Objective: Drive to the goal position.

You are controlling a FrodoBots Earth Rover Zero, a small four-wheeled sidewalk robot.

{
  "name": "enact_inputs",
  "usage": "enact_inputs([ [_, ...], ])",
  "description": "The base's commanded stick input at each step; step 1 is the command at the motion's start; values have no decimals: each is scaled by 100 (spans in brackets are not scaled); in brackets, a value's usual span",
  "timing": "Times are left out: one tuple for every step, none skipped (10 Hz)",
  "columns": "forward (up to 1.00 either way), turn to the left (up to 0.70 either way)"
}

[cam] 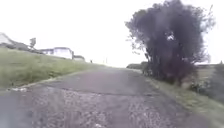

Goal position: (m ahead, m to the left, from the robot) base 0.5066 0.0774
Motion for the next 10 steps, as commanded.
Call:
enact_inputs([
  [85,0],
  [85,0],
  [85,0],
  [85,0],
  [85,0],
  [85,0],
  [85,0],
  [85,0],
  [85,0],
  [85,0],
])
